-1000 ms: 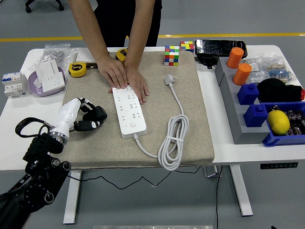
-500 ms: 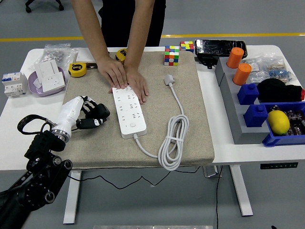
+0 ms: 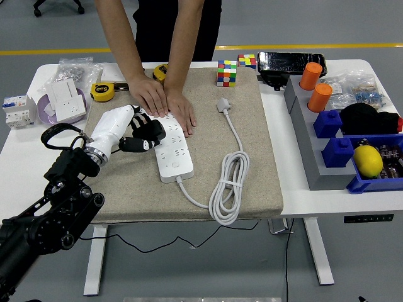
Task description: Pick up the plug,place it near the board,insert it into the board,press the button
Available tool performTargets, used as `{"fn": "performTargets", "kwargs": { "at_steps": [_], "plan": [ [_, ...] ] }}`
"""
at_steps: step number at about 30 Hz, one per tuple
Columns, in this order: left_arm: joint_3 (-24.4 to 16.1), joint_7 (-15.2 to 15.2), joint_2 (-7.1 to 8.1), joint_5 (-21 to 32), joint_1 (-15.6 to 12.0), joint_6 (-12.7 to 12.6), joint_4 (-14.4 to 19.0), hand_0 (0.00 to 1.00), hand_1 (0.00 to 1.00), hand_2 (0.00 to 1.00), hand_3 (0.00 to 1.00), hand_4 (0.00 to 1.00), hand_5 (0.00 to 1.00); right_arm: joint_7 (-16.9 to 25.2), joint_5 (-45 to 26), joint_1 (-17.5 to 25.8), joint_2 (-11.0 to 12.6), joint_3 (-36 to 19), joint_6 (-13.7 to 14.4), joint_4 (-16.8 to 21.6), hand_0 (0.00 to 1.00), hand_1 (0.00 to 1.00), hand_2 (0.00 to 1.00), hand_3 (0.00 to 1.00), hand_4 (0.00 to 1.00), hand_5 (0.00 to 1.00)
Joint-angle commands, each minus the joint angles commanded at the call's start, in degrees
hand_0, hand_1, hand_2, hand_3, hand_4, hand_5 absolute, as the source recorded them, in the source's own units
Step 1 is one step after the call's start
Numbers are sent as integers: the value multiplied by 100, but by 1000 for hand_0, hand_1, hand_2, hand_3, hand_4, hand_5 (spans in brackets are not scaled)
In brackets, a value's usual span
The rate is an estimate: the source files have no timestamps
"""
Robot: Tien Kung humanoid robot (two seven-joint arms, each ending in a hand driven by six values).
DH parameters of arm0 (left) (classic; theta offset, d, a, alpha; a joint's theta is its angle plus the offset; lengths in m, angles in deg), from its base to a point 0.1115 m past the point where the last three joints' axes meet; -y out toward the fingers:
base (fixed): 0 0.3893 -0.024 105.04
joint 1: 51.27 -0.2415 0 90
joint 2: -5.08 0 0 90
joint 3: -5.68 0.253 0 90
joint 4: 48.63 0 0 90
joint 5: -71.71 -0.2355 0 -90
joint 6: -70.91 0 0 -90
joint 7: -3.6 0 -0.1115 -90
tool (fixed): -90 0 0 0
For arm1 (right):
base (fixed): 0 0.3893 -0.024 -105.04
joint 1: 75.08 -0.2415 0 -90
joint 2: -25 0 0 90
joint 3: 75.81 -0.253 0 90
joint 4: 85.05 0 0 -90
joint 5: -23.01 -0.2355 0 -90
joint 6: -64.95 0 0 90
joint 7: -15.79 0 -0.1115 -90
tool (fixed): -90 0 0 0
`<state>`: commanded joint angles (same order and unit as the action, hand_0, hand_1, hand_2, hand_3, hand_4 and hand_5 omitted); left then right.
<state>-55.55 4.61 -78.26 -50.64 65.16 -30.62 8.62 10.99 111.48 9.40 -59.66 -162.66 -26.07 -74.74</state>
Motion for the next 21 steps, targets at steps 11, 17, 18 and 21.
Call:
{"fn": "performTargets", "kwargs": {
  "at_steps": [11,17,18,21],
  "plan": [
    [390,13,131,-106,342,32,-296,562,439,356,409,501,78,-10,23,-19,30,10,-7,0,848,757,743,774,998,951],
    [448,35,193,-76,343,93,-323,564,444,357,397,483,51,-2,22,-42,38,14,-6,0,848,757,743,774,998,951],
    [453,37,198,-78,340,88,-319,564,444,357,397,483,51,-1,19,-42,38,16,-6,0,848,757,743,774,998,951],
    [438,33,191,-77,338,84,-326,564,444,357,397,483,51,-8,31,-38,39,7,-7,0,848,757,743,774,998,951]
  ]
}}
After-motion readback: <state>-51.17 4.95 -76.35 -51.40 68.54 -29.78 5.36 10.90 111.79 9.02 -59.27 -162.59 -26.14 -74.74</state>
